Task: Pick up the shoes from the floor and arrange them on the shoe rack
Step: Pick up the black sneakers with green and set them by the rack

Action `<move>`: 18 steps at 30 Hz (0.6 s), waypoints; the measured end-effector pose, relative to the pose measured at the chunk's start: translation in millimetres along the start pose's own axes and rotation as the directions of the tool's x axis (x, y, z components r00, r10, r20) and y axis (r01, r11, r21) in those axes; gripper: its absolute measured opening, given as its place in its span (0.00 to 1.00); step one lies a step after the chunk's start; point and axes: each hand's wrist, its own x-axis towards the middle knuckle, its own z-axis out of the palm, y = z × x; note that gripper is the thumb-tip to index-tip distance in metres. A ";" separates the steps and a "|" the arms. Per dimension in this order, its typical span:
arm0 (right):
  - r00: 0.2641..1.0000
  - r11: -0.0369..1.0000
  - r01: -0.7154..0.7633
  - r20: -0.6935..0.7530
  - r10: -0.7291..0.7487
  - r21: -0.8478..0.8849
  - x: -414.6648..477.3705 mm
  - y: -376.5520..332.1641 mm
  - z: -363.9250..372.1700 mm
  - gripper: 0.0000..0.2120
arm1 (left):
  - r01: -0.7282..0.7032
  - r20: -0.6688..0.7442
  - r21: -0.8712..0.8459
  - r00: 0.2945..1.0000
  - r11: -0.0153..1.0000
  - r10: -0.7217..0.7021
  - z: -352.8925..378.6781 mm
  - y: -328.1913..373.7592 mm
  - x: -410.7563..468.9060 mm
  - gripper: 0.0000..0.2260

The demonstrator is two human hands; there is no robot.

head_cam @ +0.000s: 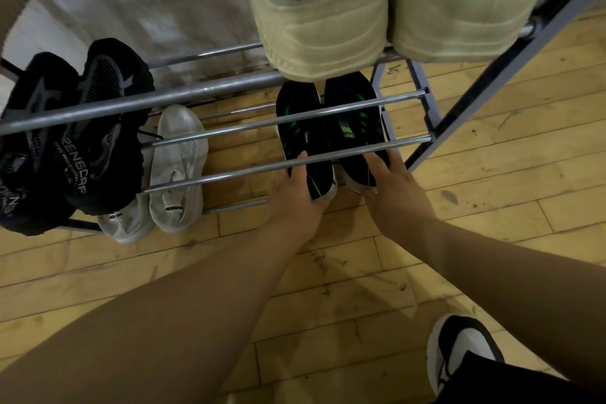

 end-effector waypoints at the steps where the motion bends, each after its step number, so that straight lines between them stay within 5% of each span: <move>1: 1.000 1.000 0.003 -0.005 -0.003 0.000 -0.2 -0.2 0.8 0.33 | -0.005 -0.008 -0.026 1.000 1.000 0.005 0.2 -0.8 -0.2 0.43; 8: 1.000 1.000 0.018 -0.003 -0.018 0.003 -0.8 2.5 -3.6 0.32 | -0.005 -0.031 -0.085 1.000 0.996 0.003 3.5 6.8 2.3 0.42; 18: 0.989 0.997 0.051 0.139 -0.042 -0.062 -38.8 0.7 -43.0 0.36 | 0.101 0.043 0.135 0.993 0.986 -0.107 1.9 31.4 -16.0 0.49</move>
